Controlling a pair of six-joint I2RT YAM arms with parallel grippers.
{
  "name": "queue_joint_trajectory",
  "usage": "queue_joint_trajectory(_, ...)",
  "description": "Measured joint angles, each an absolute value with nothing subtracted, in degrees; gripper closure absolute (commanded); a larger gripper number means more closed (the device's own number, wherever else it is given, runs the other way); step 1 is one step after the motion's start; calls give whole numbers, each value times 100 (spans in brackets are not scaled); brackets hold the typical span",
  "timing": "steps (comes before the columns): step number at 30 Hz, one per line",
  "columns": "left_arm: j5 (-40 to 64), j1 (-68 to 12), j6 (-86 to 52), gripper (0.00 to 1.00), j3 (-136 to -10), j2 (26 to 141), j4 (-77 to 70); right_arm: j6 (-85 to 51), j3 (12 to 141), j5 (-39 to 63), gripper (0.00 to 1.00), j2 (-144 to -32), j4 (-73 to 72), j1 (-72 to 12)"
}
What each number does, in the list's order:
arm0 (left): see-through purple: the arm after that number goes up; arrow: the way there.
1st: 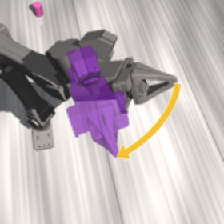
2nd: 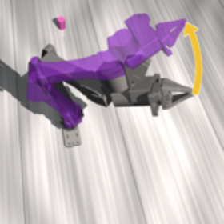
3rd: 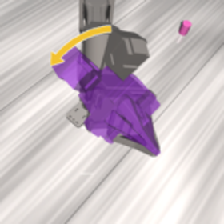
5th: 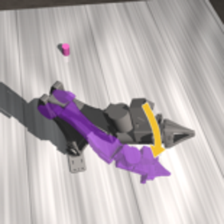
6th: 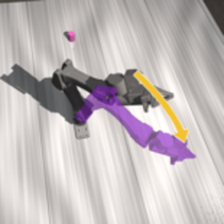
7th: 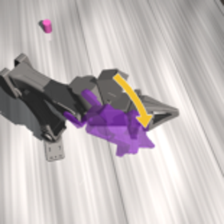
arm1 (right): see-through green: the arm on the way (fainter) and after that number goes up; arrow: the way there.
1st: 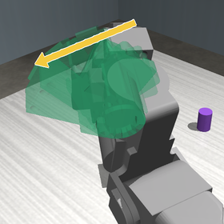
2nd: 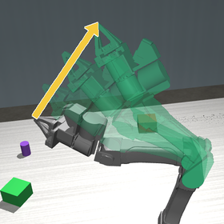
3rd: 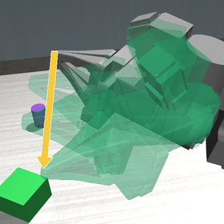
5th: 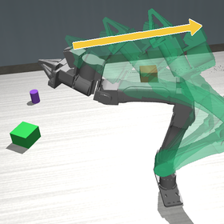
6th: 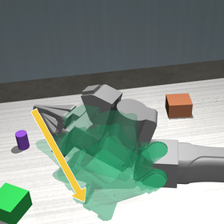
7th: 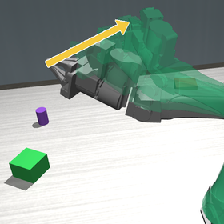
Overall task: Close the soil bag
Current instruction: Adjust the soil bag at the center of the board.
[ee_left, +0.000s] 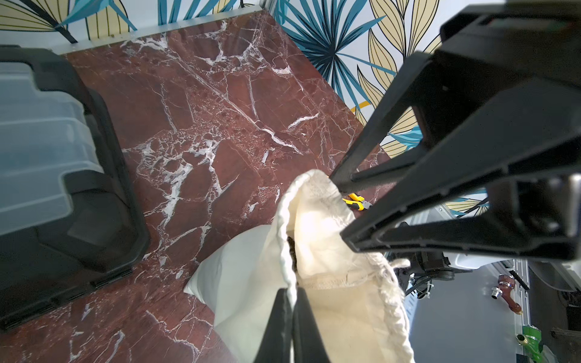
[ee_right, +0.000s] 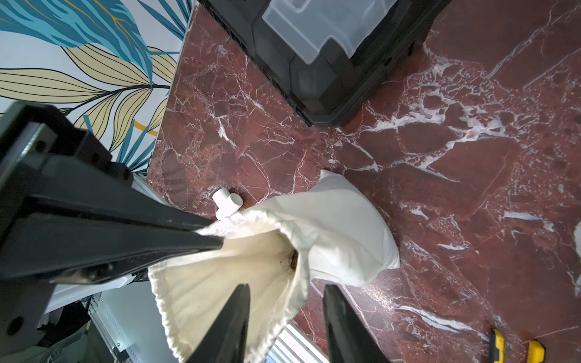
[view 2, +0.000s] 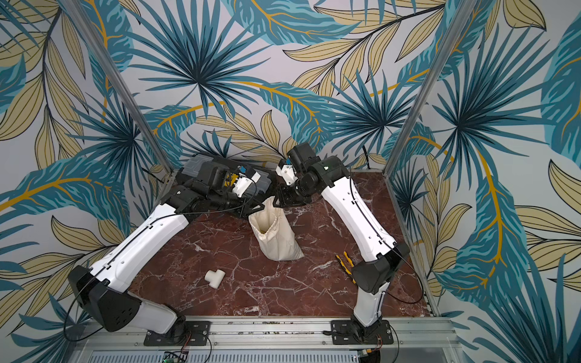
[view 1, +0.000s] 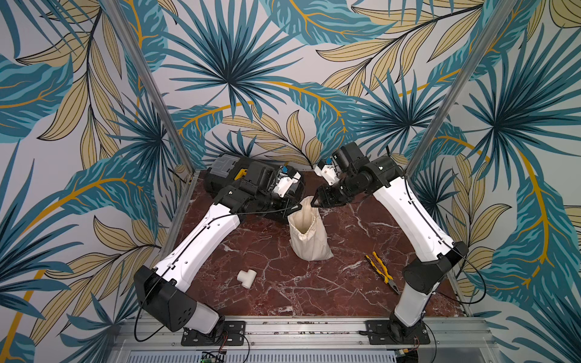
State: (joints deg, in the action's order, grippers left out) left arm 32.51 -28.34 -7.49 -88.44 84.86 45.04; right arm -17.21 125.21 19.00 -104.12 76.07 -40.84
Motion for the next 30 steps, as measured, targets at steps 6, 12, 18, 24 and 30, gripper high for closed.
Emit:
queue_joint_trajectory(6, 3284, -2834, -797, 100, -8847, 8486, 4521, -1970, 12632, 1894, 56, -10422, 7662, -4283)
queue_joint_trajectory(12, 3284, -2834, -797, 100, -8847, 8484, 4576, -2189, 12425, 1824, 56, -10420, 7669, -4351)
queue_joint_trajectory(18, 3282, -2834, -799, 100, -8890, 8482, 4613, -2327, 12239, 1688, 56, -10405, 7684, -4403)
queue_joint_trajectory(24, 3282, -2834, -819, 100, -8943, 8482, 4630, -2412, 12088, 1590, 67, -10401, 7688, -4453)
queue_joint_trajectory(30, 3081, -2834, -792, 100, -9153, 8482, 4954, -2565, 11977, 1546, 97, -10219, 7684, -4466)
